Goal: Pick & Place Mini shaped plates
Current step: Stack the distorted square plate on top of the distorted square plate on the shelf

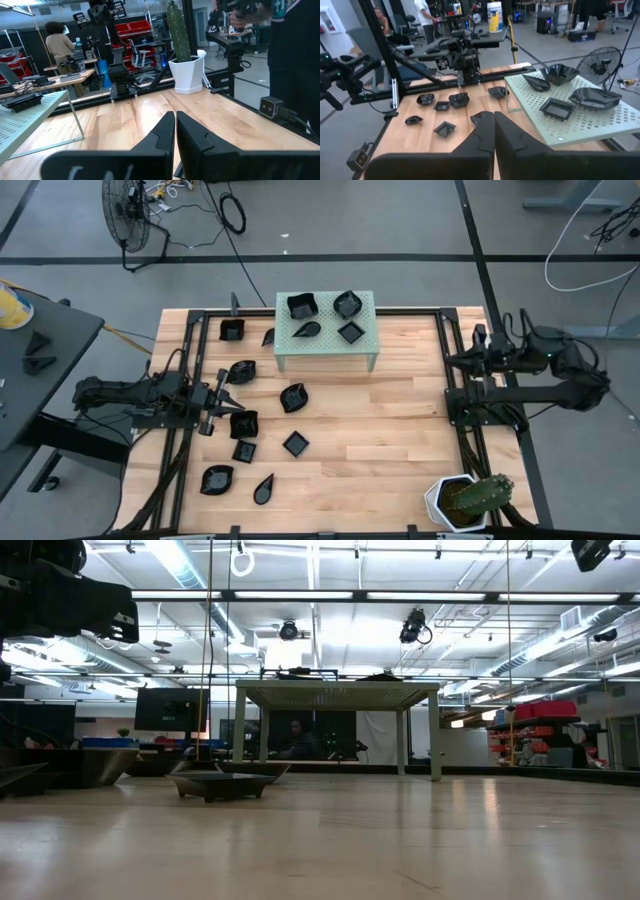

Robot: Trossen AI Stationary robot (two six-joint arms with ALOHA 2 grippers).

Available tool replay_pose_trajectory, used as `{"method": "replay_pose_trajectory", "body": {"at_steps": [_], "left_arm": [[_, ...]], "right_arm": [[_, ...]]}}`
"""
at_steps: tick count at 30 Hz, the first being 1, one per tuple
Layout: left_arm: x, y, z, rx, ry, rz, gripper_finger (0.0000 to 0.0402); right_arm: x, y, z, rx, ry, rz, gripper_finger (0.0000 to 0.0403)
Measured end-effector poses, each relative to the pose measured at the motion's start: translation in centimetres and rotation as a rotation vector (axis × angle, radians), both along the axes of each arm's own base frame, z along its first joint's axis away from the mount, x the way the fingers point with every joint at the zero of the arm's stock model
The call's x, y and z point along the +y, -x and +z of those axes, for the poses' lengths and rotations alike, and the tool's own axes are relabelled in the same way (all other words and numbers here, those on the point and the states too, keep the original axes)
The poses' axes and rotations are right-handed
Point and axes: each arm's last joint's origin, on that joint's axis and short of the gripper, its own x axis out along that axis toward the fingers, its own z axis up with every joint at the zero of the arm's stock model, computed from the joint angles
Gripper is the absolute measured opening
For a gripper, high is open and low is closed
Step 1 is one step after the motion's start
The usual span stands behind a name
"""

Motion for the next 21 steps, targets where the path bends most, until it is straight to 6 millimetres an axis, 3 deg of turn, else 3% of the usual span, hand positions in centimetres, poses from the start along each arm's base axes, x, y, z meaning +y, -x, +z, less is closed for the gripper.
{"method": "replay_pose_trajectory", "body": {"at_steps": [9,21], "left_arm": [[0.0,0.0,0.0,0.000,0.000,0.000,0.0023],[0.0,0.0,0.0,0.000,0.000,0.000,0.0023]], "right_arm": [[0.2,1.8,-0.3,-0.054,-0.005,0.036,0.0005],[0.2,2.0,-0.7,-0.014,0.009,0.113,0.0006]]}}
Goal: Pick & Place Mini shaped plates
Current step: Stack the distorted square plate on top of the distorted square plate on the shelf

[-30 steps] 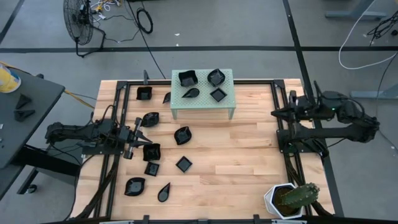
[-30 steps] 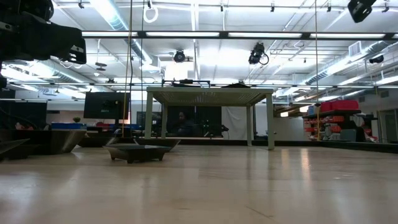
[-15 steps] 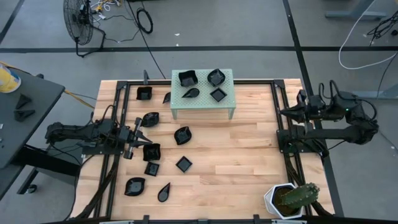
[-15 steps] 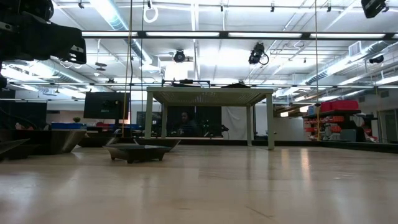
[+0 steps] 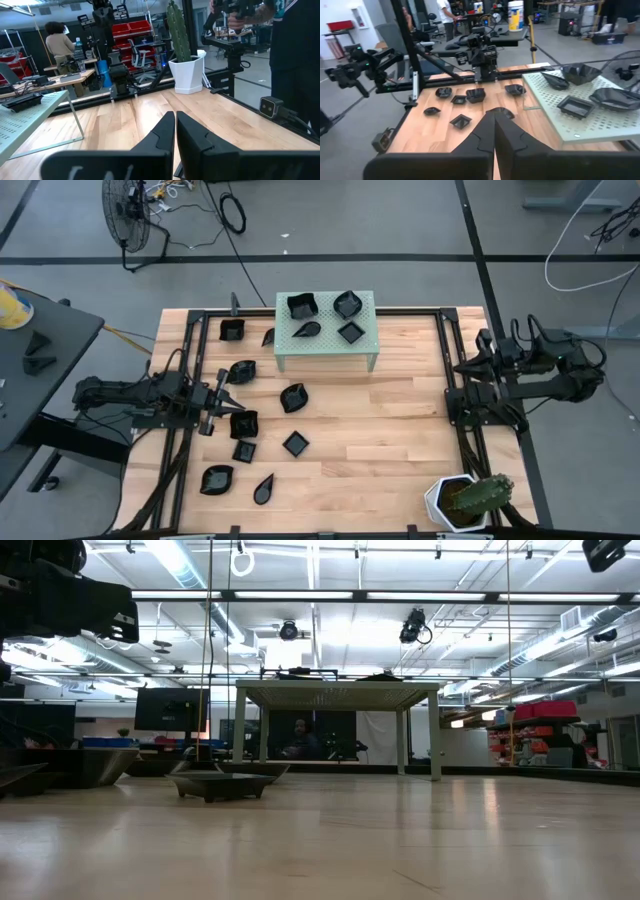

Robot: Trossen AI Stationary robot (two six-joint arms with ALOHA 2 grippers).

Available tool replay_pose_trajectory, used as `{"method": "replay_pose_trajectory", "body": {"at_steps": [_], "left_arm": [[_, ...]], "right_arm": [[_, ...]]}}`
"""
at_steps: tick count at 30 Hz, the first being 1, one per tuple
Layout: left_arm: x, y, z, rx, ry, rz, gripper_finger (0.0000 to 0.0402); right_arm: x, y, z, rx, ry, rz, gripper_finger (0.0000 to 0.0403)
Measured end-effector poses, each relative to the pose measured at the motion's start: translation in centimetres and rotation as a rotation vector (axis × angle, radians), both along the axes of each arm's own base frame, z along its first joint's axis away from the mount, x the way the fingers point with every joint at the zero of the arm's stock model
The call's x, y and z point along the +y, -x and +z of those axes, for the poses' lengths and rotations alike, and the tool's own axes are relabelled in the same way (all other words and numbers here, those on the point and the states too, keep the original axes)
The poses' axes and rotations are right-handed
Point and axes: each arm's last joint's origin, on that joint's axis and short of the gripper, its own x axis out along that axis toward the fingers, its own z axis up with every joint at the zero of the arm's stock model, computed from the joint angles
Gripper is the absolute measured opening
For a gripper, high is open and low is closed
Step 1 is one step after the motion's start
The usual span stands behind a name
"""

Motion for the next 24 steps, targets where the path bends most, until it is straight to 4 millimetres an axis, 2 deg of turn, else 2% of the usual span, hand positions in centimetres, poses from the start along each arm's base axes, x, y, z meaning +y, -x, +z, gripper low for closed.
{"method": "replay_pose_trajectory", "body": {"at_steps": [24], "left_arm": [[0.00,0.00,0.00,0.000,0.000,0.000,0.0023]], "right_arm": [[-0.22,0.06,0.20,-0.026,0.034,-0.069,0.0007]]}}
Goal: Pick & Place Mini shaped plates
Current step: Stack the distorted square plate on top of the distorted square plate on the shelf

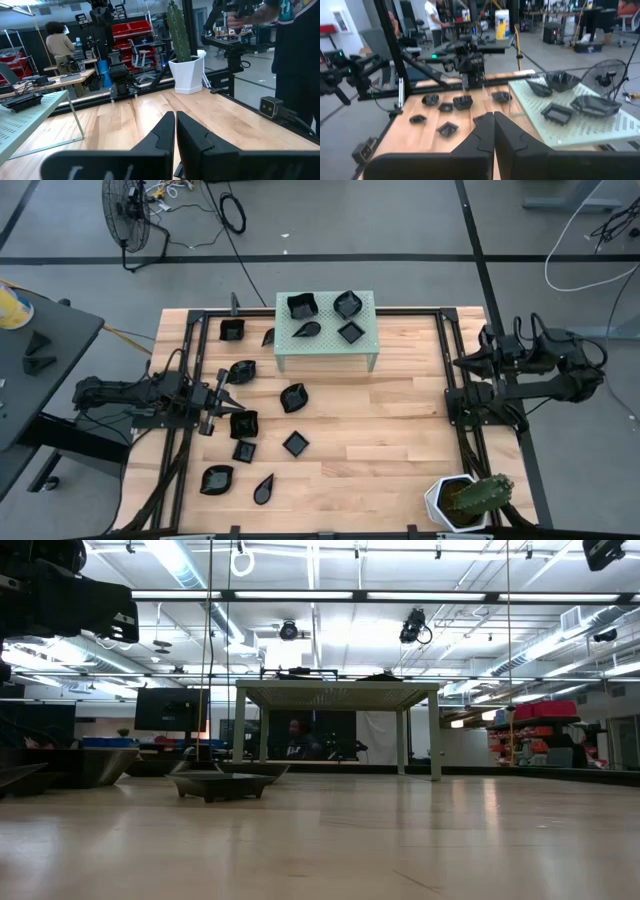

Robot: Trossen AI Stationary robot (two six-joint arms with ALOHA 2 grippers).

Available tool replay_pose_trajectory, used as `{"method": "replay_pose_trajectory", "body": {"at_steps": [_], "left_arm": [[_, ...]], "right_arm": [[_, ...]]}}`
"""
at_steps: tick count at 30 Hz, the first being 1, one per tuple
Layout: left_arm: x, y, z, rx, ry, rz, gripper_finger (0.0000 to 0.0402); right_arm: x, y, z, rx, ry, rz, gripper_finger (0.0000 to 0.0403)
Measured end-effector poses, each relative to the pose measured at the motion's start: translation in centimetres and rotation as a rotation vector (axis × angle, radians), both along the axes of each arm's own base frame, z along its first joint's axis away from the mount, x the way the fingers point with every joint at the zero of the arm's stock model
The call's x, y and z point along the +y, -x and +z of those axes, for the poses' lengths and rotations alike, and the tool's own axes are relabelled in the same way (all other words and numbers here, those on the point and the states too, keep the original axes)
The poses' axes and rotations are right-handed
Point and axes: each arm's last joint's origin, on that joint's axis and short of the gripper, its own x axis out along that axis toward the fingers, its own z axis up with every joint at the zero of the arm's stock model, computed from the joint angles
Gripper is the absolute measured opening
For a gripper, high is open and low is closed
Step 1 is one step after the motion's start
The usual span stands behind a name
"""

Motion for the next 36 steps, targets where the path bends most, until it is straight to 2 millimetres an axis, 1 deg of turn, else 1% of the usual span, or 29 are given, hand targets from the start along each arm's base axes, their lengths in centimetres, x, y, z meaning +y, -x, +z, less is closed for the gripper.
{"method": "replay_pose_trajectory", "body": {"at_steps": [4,9,13,18,22,36], "left_arm": [[0.0,0.0,0.0,0.000,0.000,0.000,0.0023],[0.0,0.0,0.0,0.000,0.000,0.000,0.0023],[0.0,0.0,0.0,0.000,0.000,0.000,0.0023],[0.0,0.0,0.0,0.000,0.000,0.000,0.0023],[0.0,0.0,0.0,0.000,0.000,0.000,0.0023],[0.0,0.0,0.0,0.000,0.000,0.000,0.0023]], "right_arm": [[0.0,-0.1,0.8,-0.080,-0.007,-0.006,0.0006],[-0.1,0.1,1.1,-0.106,-0.024,-0.019,0.0004],[-0.1,1.3,1.9,-0.108,0.006,-0.029,0.0004],[-0.5,3.6,3.0,-0.089,0.016,-0.099,0.0003],[-0.5,4.5,3.8,-0.119,0.026,-0.098,0.0003],[-0.5,4.7,3.9,-0.120,0.031,-0.083,0.0002]]}}
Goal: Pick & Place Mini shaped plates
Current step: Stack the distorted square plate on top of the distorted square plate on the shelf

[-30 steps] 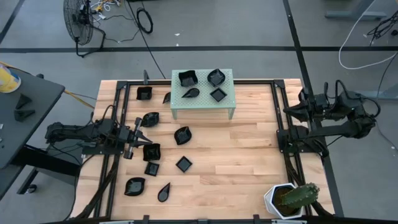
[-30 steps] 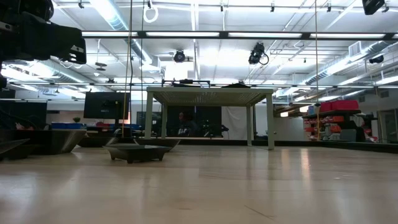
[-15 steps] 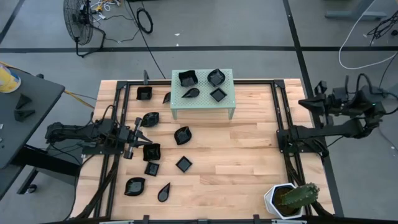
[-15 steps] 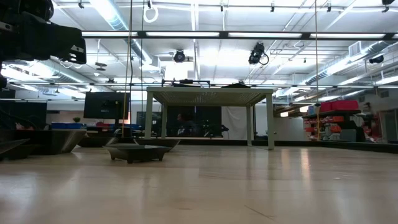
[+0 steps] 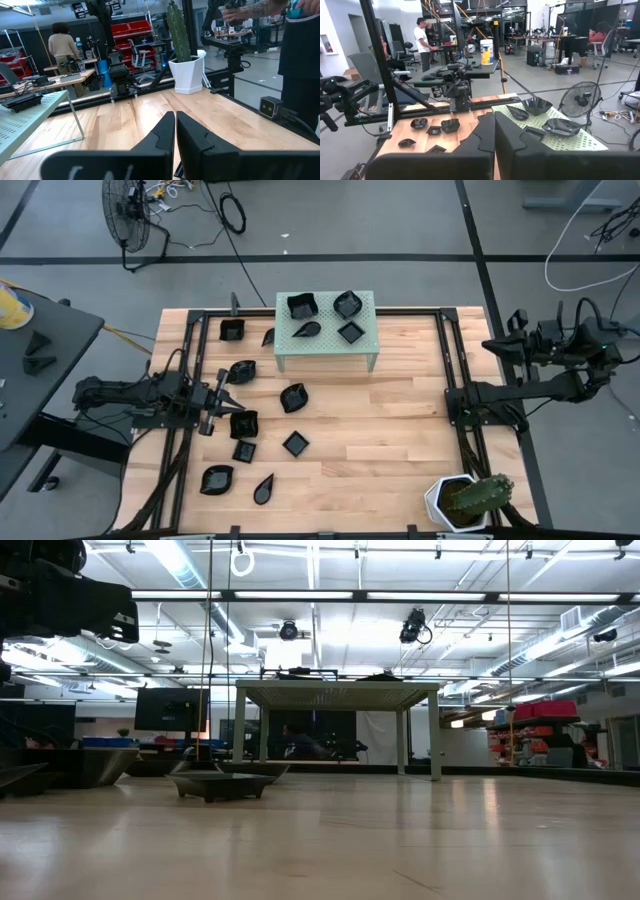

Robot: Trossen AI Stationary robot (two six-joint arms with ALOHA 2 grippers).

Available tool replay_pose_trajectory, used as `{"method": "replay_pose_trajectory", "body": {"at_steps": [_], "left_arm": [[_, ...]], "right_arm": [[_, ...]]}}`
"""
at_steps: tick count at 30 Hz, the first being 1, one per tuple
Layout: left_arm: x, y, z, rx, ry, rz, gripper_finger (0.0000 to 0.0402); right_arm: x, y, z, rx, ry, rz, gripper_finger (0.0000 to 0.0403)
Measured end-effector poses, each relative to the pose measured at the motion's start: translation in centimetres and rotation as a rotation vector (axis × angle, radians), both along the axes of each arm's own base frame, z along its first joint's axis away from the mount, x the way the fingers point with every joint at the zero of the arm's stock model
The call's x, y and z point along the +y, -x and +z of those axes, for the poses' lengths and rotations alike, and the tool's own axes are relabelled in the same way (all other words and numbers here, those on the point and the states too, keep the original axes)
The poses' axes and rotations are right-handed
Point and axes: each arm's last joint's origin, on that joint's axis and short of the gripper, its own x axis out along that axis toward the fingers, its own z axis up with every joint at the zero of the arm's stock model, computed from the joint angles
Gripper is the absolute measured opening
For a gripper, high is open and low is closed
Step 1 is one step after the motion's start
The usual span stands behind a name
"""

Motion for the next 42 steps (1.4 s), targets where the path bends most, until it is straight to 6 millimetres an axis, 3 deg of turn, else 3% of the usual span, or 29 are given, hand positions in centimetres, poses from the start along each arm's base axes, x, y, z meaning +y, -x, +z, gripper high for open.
{"method": "replay_pose_trajectory", "body": {"at_steps": [16,30,36,42], "left_arm": [[0.0,0.0,0.0,0.000,0.000,0.000,0.0023],[0.0,0.0,0.0,0.000,0.000,0.000,0.0023],[0.0,0.0,0.0,0.000,0.000,0.000,0.0023],[0.0,0.0,0.0,0.000,0.000,0.000,0.0023]], "right_arm": [[0.0,-0.4,0.4,-0.020,0.001,0.000,0.0003],[0.4,-5.1,2.1,0.104,0.009,0.043,0.0004],[0.3,-4.3,4.1,0.091,0.020,0.045,0.0004],[0.3,-3.9,4.2,0.114,0.016,0.046,0.0004]]}}
